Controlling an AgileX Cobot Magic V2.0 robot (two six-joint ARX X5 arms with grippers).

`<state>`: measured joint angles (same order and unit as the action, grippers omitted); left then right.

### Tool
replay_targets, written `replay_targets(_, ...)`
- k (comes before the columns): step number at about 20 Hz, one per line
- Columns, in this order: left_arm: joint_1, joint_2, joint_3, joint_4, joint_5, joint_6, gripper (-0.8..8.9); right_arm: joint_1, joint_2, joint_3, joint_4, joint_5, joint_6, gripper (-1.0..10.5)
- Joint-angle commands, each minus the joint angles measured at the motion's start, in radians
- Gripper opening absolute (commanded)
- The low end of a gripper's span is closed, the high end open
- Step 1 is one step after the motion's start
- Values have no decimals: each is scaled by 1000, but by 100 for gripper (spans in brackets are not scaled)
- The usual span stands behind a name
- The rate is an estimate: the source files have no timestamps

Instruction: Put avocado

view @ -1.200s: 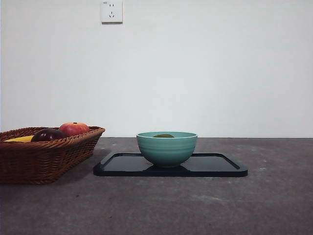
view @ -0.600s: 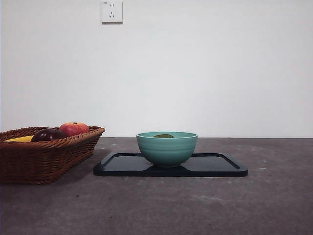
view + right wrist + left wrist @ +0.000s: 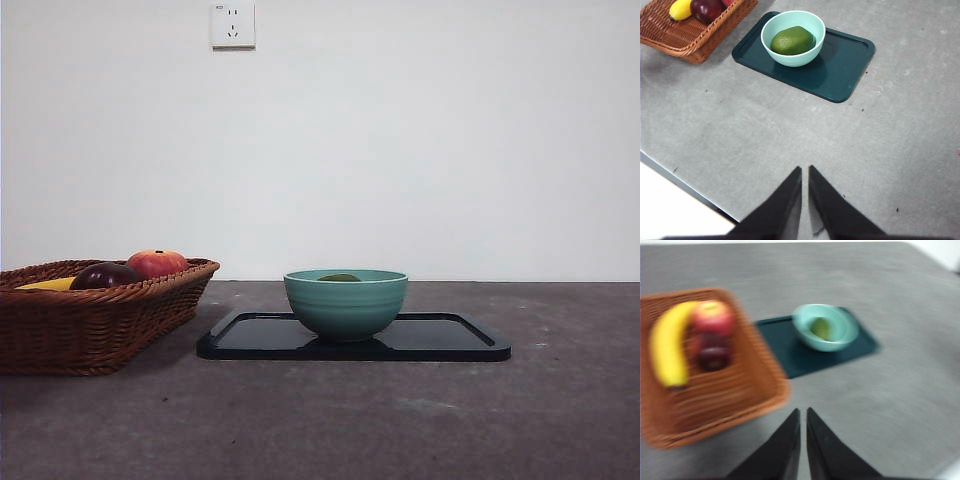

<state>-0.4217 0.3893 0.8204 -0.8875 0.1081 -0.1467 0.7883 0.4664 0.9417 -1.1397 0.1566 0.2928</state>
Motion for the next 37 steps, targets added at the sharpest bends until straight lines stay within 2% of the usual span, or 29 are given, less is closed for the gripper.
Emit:
replay_targets(1, 146, -3, -56, 89, -16, 66, 19, 9, 2, 8, 10, 2, 10, 18)
replay_targets(3, 257, -21, -161, 240, -16, 147, 19, 9, 2, 8, 10, 2, 10, 18)
replay_targets(6, 352, -85, -377, 512, -16, 216, 19, 9, 2, 8, 10, 2, 10, 18)
replay_targets(8, 384, -158, -528, 658, -16, 222, 19, 9, 2, 8, 10, 2, 10, 18)
replay_targets(10, 397, -240, -656, 735, -16, 220, 19, 9, 2, 8, 10, 2, 10, 18)
replay_targets(12, 403, -287, -724, 752, -16, 219, 19, 9, 2, 8, 10, 2, 10, 18)
replay_targets(18, 444, -299, -795, 753, -16, 103, 19, 9, 2, 8, 10, 2, 10, 18)
replay_targets(24, 444, -324, -809, 720, -16, 110, 19, 9, 2, 8, 10, 2, 10, 18)
replay_targets(29, 438, -377, -809, 699, -17, 163, 19, 9, 2, 8, 10, 2, 10, 18)
replay_targets(37, 412, -386, -809, 697, -56, 164, 19, 9, 2, 8, 10, 2, 10, 18)
